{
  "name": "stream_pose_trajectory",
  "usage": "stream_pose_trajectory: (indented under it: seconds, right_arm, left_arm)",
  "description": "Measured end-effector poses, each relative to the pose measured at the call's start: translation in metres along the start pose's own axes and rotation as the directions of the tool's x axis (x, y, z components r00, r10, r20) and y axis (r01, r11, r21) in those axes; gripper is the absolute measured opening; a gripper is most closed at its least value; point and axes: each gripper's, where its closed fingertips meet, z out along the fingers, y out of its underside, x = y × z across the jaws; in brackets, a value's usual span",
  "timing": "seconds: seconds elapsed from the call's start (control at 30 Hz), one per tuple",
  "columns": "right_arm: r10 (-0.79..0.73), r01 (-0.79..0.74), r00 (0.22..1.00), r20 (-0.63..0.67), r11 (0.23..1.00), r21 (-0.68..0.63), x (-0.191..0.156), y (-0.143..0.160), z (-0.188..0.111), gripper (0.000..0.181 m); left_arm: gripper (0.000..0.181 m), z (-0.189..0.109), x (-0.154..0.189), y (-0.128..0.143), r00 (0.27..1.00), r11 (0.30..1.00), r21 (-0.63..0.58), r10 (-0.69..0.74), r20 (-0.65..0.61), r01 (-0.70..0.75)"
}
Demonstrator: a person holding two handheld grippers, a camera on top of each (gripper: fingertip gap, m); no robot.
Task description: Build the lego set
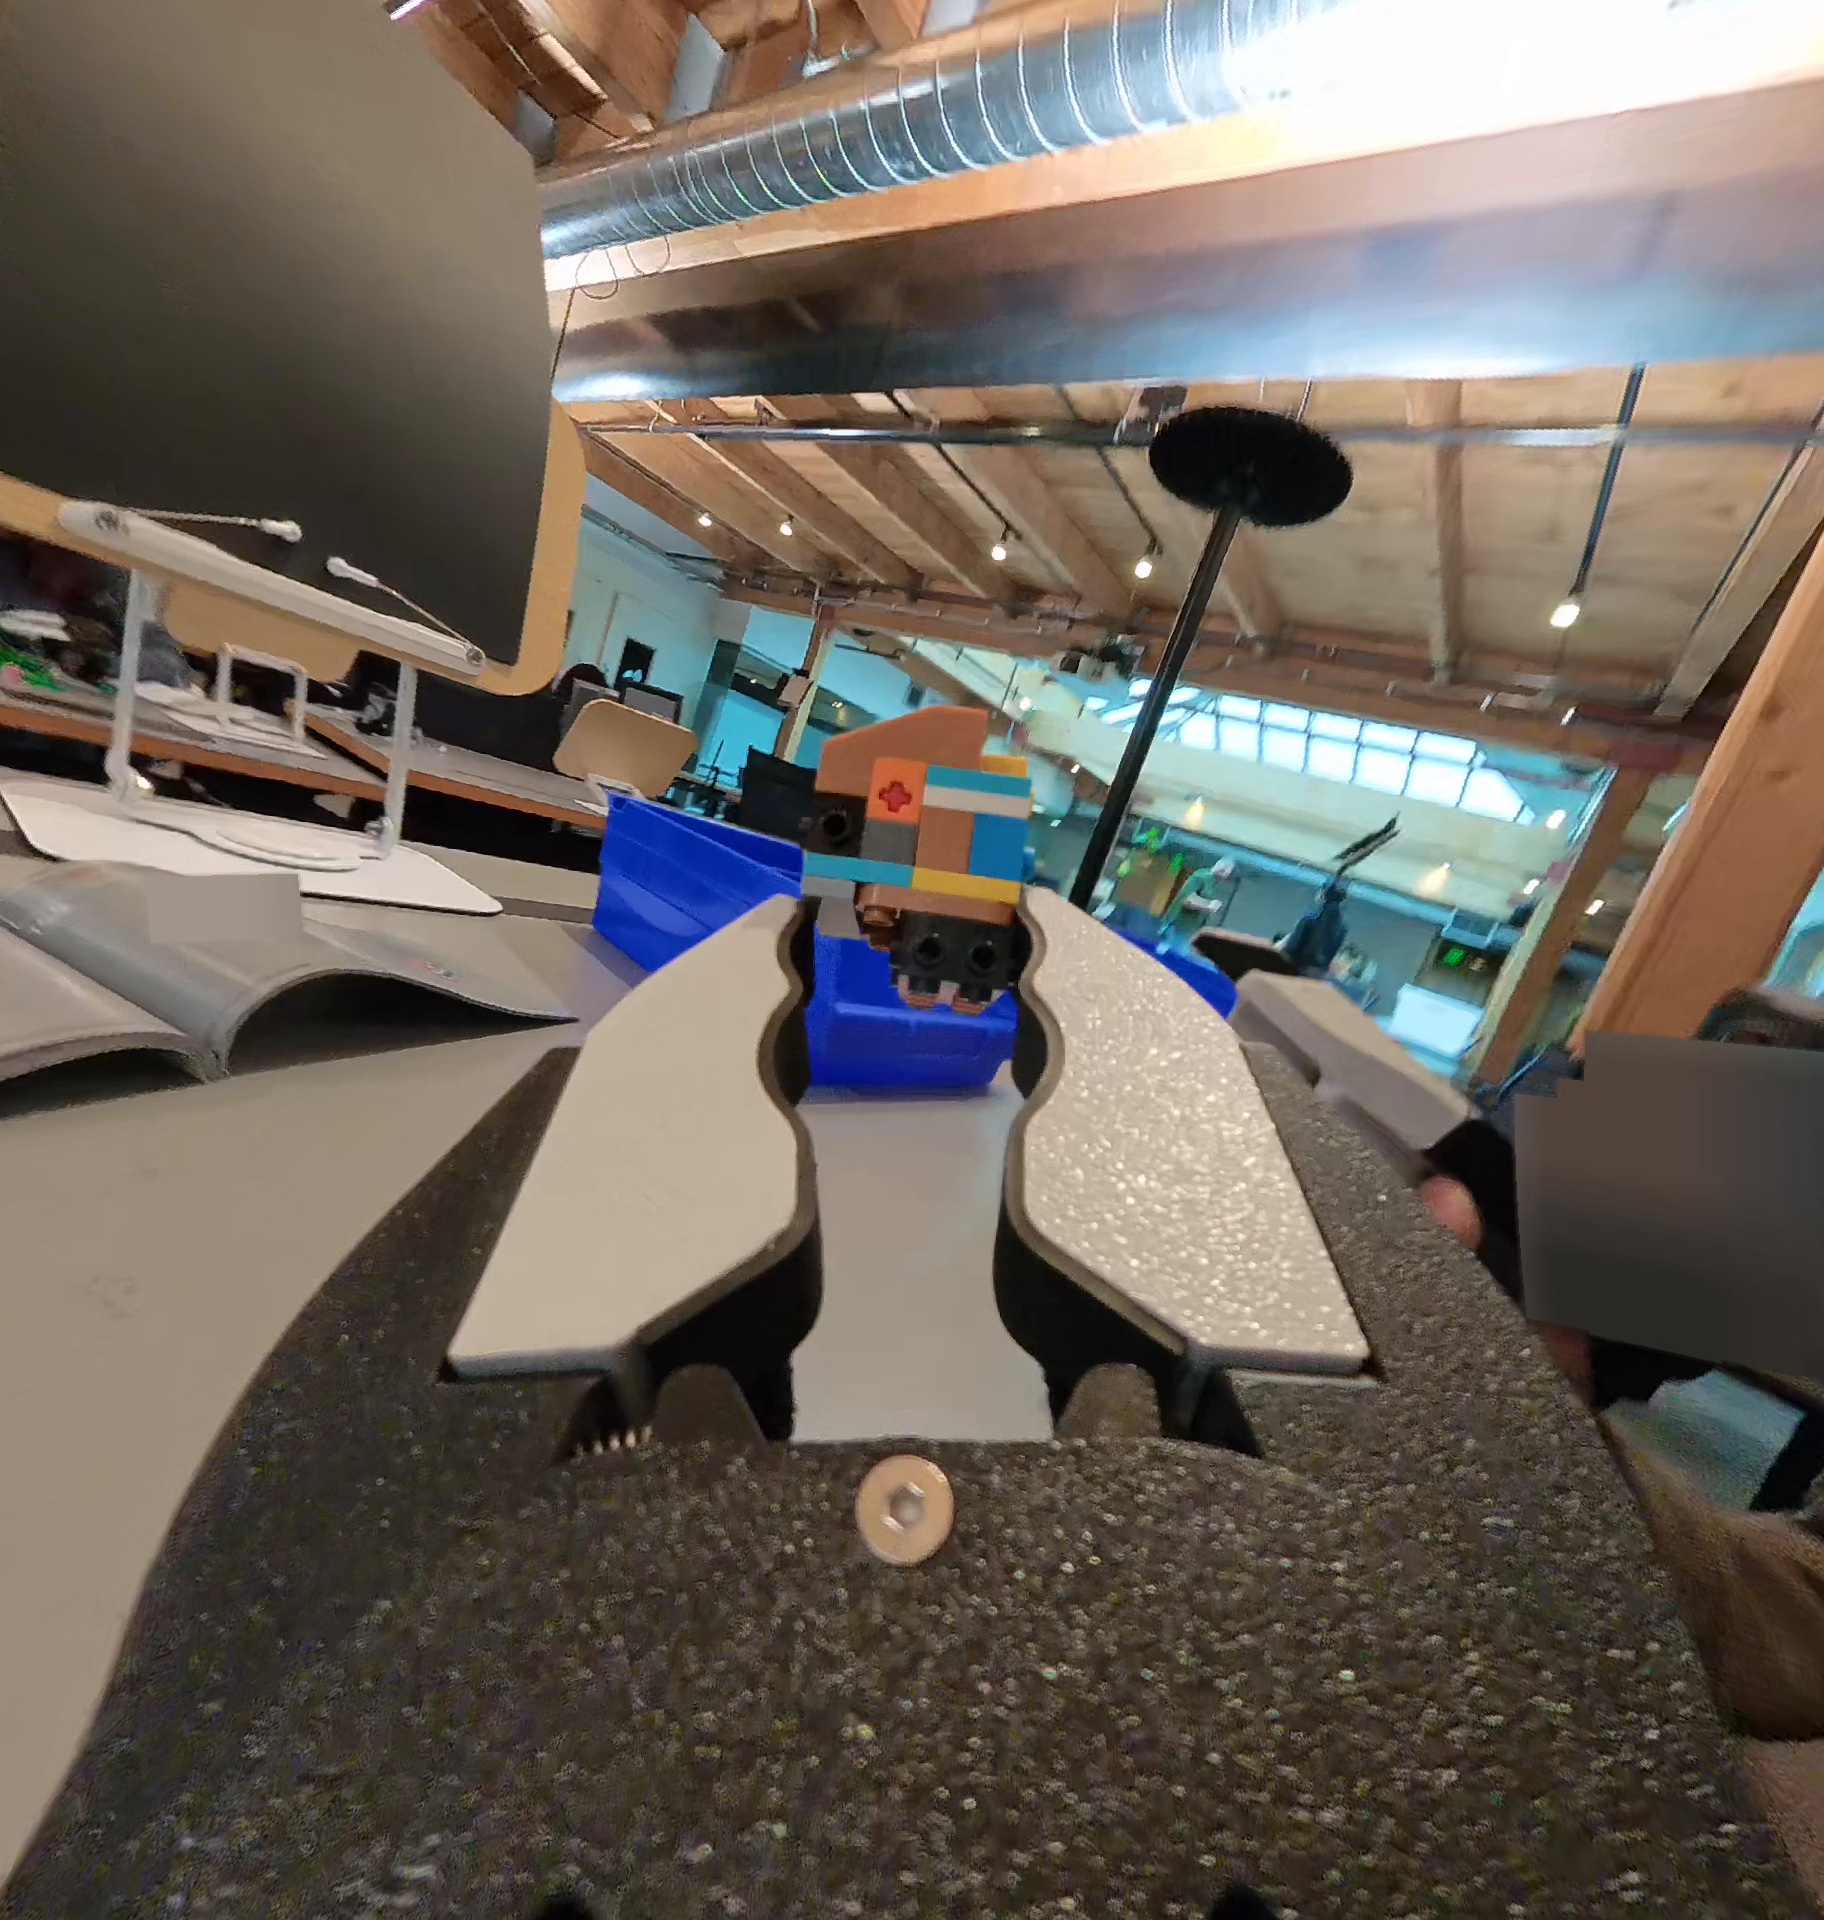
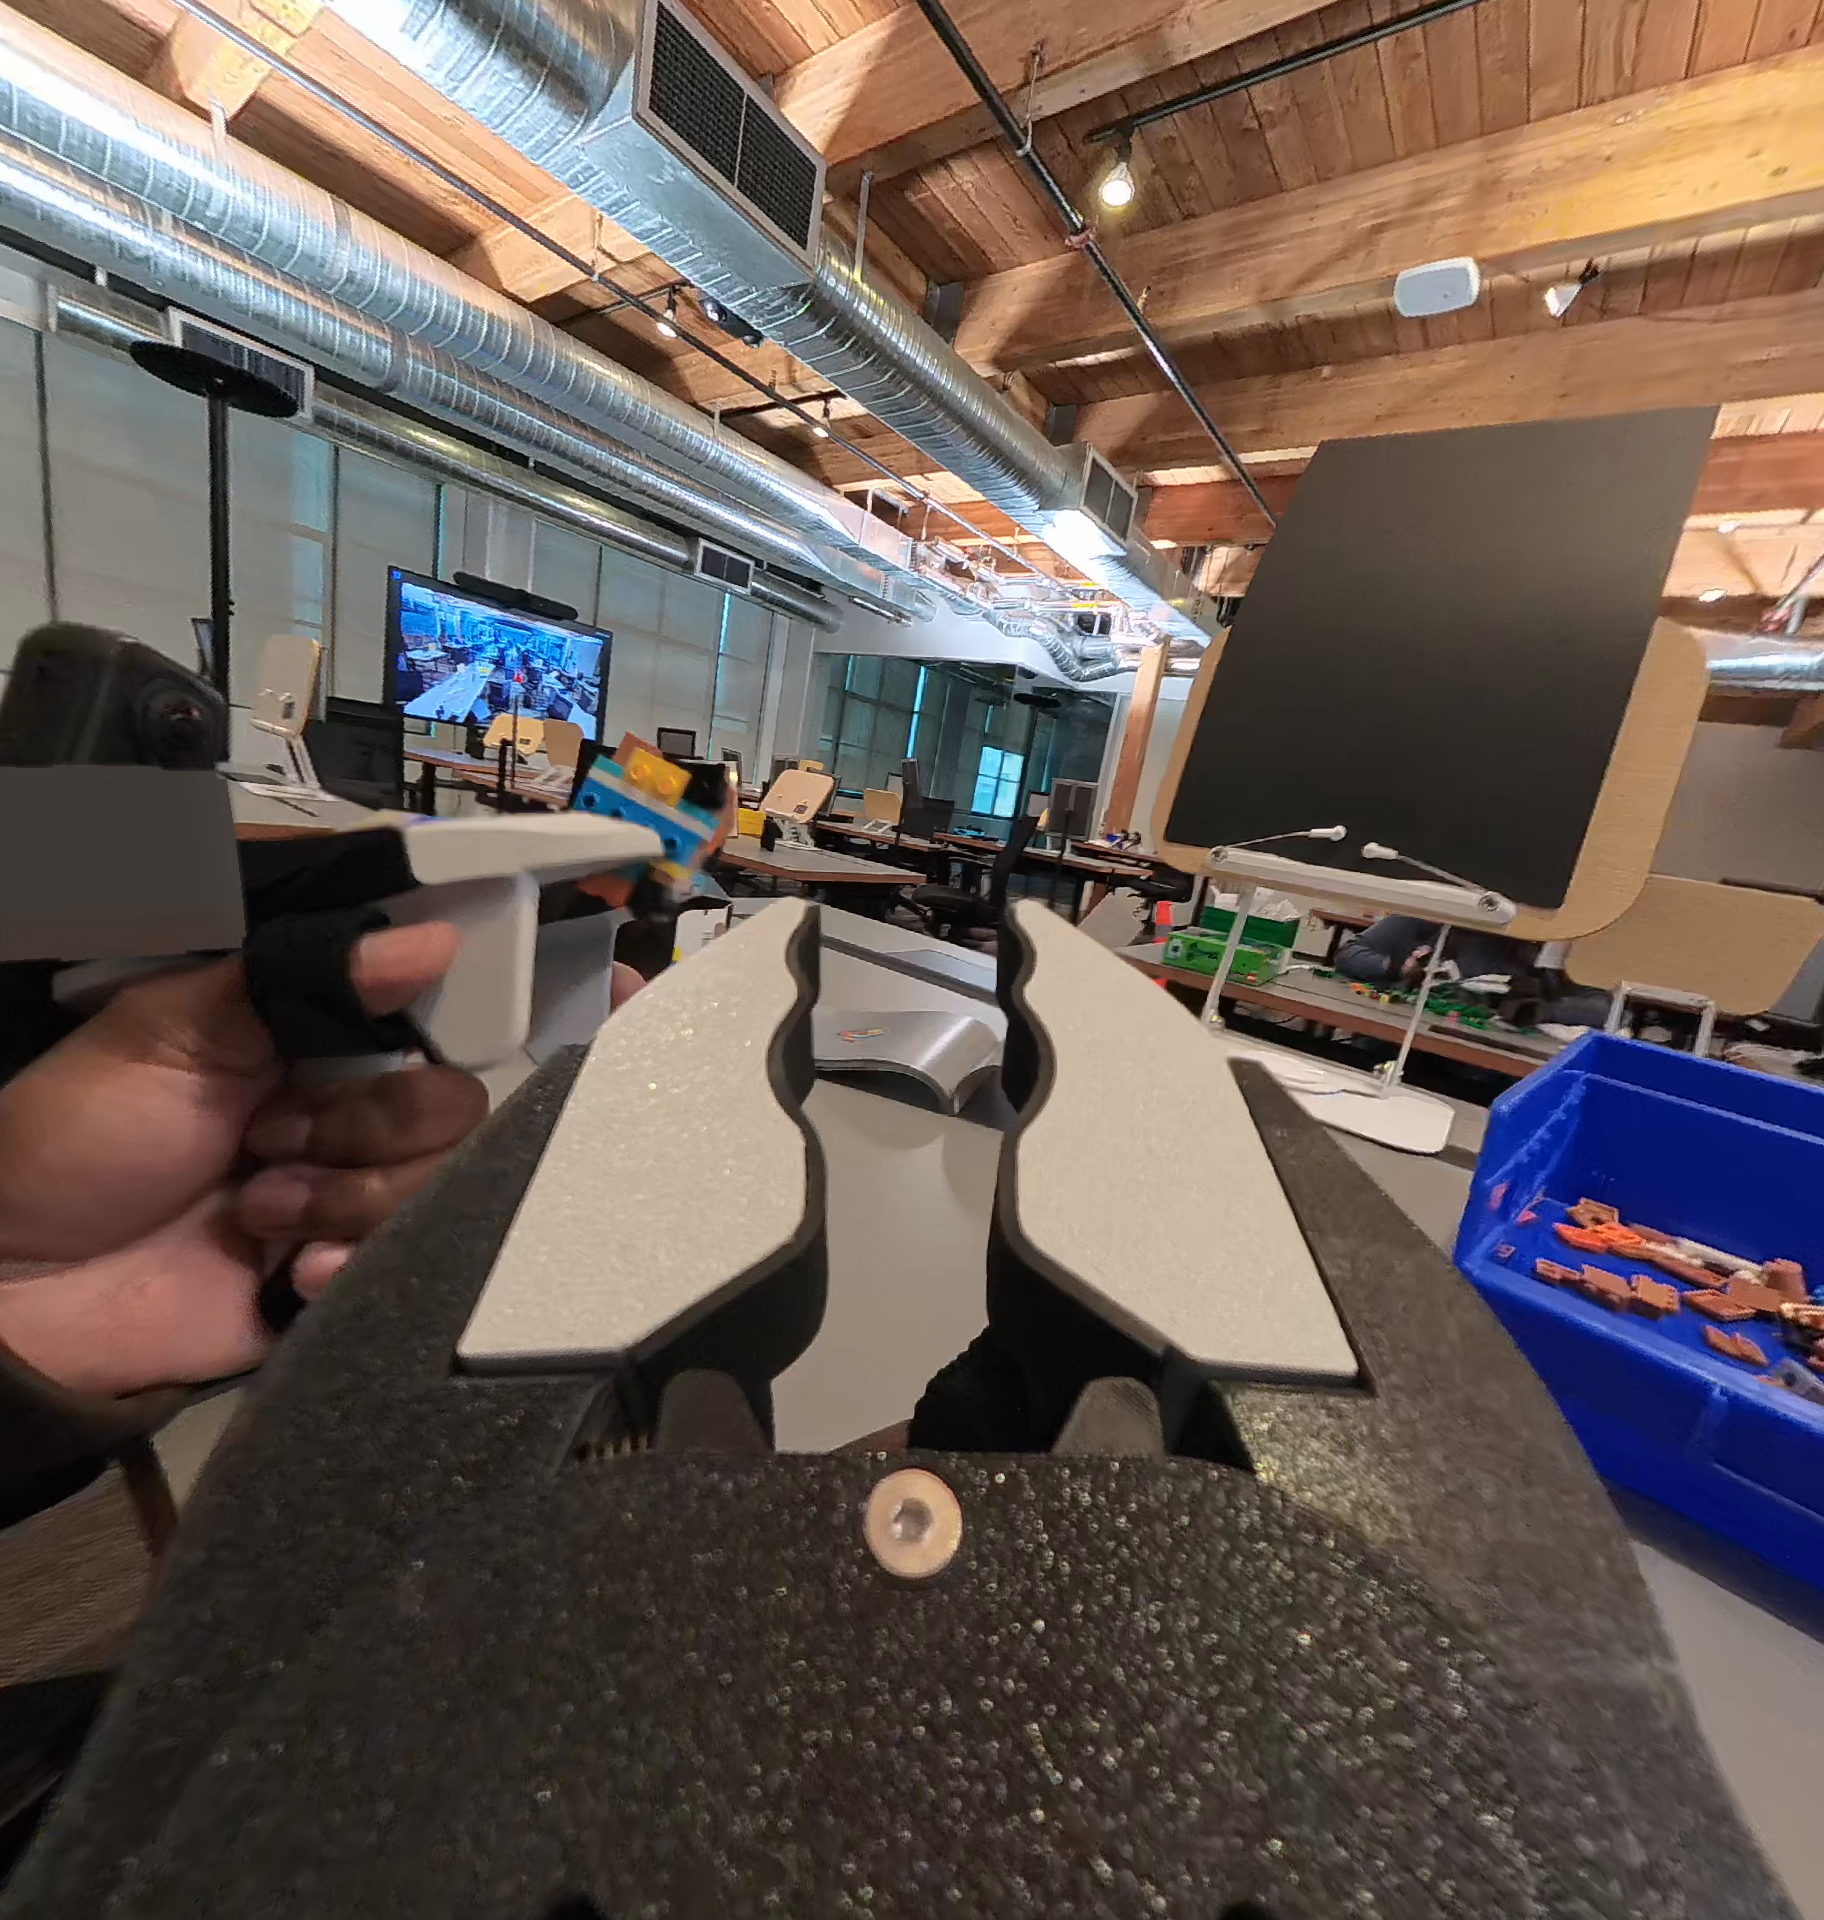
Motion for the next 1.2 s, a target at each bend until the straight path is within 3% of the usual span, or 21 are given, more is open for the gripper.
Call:
stream_pose_trajectory:
  seconds: [0.13,0.23,0.4,0.57,0.77,1.2]
  right_arm:
    - [0.080,-0.074,0.992,0.093,0.995,-0.071,0.000,0.006,0.005,0.027]
    - [0.221,-0.187,0.950,0.223,0.969,-0.162,-0.002,0.009,0.009,0.026]
    - [0.479,-0.384,0.792,0.379,0.873,-0.301,0.003,0.016,0.007,0.021]
    - [0.609,-0.495,0.655,0.448,0.793,-0.355,-0.001,0.018,-0.003,0.015]
    - [0.568,-0.414,0.634,0.524,0.822,-0.390,-0.024,0.020,-0.011,0.016]
    - [0.597,-0.435,0.604,0.528,0.802,-0.409,-0.024,0.020,-0.015,0.015]
  left_arm:
    - [0.036,0.007,0.013,0.010,0.970,0.967,-0.068,0.244,-0.002,-0.244]
    - [0.036,0.014,0.022,0.018,0.875,0.868,-0.121,0.483,-0.023,-0.482]
    - [0.035,0.020,0.040,0.029,0.688,0.680,-0.106,0.715,-0.120,-0.725]
    - [0.035,0.019,0.049,0.037,0.615,0.609,-0.089,0.772,-0.162,-0.788]
    - [0.035,0.017,0.057,0.045,0.536,0.533,-0.071,0.823,-0.190,-0.843]
    - [0.036,0.015,0.059,0.052,0.461,0.458,-0.065,0.862,-0.211,-0.887]
